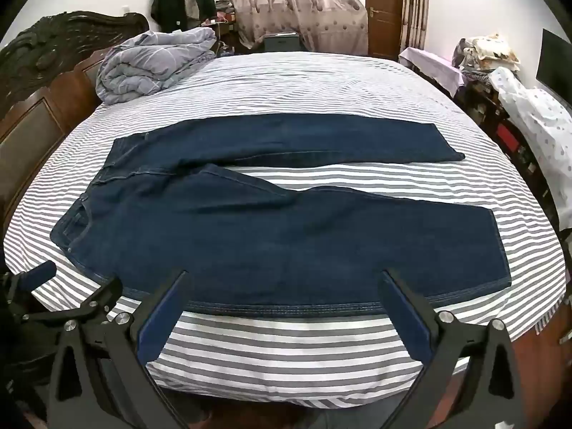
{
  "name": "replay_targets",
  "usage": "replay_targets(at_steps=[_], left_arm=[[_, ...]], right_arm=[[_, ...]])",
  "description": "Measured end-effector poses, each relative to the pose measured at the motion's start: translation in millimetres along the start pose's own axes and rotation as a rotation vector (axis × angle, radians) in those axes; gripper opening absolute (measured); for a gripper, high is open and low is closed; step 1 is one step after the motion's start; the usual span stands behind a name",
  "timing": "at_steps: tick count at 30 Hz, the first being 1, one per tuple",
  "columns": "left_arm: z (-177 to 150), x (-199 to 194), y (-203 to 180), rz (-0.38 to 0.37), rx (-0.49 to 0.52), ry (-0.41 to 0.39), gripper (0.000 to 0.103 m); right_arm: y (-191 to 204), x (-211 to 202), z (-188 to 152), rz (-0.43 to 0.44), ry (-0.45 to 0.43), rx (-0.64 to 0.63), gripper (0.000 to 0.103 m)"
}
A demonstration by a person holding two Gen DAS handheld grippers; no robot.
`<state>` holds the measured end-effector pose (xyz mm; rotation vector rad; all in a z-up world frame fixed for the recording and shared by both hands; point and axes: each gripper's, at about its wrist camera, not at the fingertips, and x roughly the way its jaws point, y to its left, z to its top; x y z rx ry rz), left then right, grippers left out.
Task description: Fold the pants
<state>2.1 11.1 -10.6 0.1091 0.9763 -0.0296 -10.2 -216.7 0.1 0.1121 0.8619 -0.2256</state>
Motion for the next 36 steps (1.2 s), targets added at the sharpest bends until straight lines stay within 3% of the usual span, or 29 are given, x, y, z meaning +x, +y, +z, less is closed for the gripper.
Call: replay_targets(at_steps=[11,20,36], left_arm=[[-7,-1,-3,-0.009,0.008,-0.021,0.103],[-15,9,-11,-0.088,0.051,-0.003,0.103],[-22,8,-24,-0.043,0.092,0.007,0.103]], right_arm=[[6,-6,1,0.007,-0.014,-0.006,0.102],[7,-7,-1,0.009,-0.011,-0.007,0.102],[4,-5,-5,0.016,0.002,-0.002,0.102]])
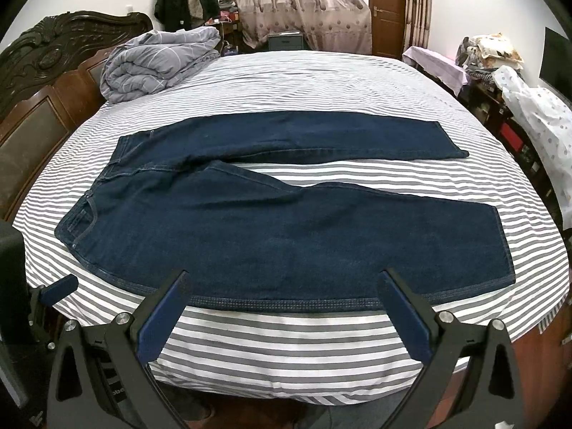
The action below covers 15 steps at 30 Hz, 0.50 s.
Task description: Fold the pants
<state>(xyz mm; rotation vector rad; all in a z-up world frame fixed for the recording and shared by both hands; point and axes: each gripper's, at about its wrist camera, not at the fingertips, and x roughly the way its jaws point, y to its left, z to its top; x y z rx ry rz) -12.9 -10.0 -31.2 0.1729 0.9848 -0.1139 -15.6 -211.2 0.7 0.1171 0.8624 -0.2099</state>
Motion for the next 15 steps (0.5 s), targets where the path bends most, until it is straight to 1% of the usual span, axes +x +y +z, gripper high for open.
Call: replay_targets(at_steps=[6,15], left_arm=[[-1.2,1.2,3.2,0.022,-0.012,0.002,0.103],[-1.6,4.6,7.7,0.028,-0.027,0.016,0.103]], right_arm=[[0.6,0.2,-3.3,0.012,0.002,0.0,0.102],[3.2,1.2,-6.5,0.024,0.004,-0.005,0.102]])
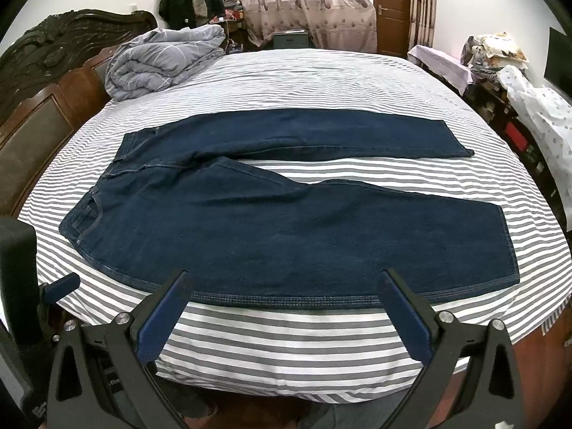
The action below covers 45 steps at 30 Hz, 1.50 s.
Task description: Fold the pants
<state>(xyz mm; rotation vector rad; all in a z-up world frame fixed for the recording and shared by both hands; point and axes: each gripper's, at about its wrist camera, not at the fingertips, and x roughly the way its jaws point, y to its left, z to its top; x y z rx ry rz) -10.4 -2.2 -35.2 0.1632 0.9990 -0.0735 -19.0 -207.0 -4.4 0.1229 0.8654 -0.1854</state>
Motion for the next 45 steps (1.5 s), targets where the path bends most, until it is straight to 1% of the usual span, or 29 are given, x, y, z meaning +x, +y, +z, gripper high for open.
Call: replay_targets(at_steps=[18,29,40,45], left_arm=[[5,1,8,0.013,-0.014,0.0,0.103],[8,5,10,0.021,-0.003,0.005,0.103],[21,21,25,0.031,-0.027,0.024,0.103],[26,25,28,0.013,-0.027,0.018,0.103]], right_arm=[[0,3,-1,0.002,0.008,0.0,0.102],[0,5,-2,0.001,0.008,-0.003,0.102],[-2,18,9,-0.009,0.028,-0.016,0.102],[-1,24,16,-0.007,0.039,-0.033,0.102]])
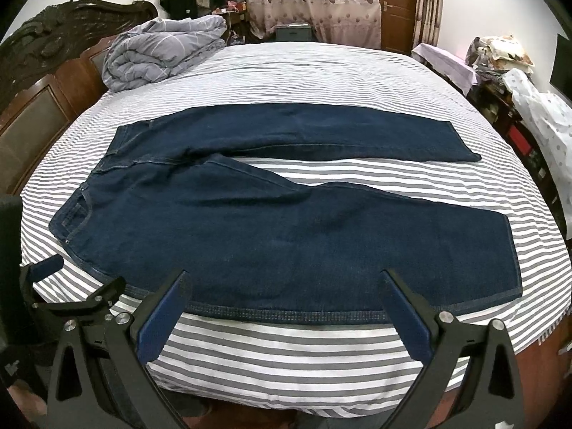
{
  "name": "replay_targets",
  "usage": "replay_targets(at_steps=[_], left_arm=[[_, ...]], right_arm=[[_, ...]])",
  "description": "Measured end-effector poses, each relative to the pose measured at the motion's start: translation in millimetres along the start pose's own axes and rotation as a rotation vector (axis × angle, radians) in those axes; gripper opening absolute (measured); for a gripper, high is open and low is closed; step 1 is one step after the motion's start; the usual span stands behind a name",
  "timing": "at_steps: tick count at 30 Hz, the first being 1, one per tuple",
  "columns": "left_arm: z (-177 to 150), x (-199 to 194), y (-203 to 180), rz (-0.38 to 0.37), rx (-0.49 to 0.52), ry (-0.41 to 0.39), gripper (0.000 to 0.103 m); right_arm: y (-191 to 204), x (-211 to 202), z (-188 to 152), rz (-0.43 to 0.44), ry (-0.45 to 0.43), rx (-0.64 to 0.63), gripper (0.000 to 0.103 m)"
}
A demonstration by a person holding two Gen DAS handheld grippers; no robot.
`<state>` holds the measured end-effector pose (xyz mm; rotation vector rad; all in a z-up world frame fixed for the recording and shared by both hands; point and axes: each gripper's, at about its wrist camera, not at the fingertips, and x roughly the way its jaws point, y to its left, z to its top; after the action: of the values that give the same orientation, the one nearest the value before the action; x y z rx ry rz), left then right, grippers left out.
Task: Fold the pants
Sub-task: 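Grasp the jeans waistband corners with the left and right grippers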
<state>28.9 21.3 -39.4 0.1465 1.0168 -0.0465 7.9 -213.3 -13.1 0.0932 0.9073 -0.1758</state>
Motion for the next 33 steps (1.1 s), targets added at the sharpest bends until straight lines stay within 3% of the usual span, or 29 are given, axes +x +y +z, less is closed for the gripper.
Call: replay_targets(at_steps=[6,12,18,26,29,33], left_arm=[[19,4,16,0.003,0.016,-0.025,0.103],[53,9,52,0.043,-0.002,-0.05,0.103],[101,25,96,0.021,0.0,-0.058,0.103],[186,88,157,-0.016,0.013,-0.059,0.102],[215,121,173,-0.032,0.012,-0.029,0.101],[250,163,188,0.005,0.014,0.004,0.087]], right_arm=[[2,9,19,0.066,0.022,-0.105,0.102],[-1,22,60,0.173,0.064,-0.189,0.102],[-10,38,112,0.169,0.062,-0.25,0.101],[-25,102,196,0.317,0.143,-0.303,0.1],[-26,134,231,0.307,0.163,-0.341,0.096],[-22,185,276,0.28,0.225,-0.398,0.085]])
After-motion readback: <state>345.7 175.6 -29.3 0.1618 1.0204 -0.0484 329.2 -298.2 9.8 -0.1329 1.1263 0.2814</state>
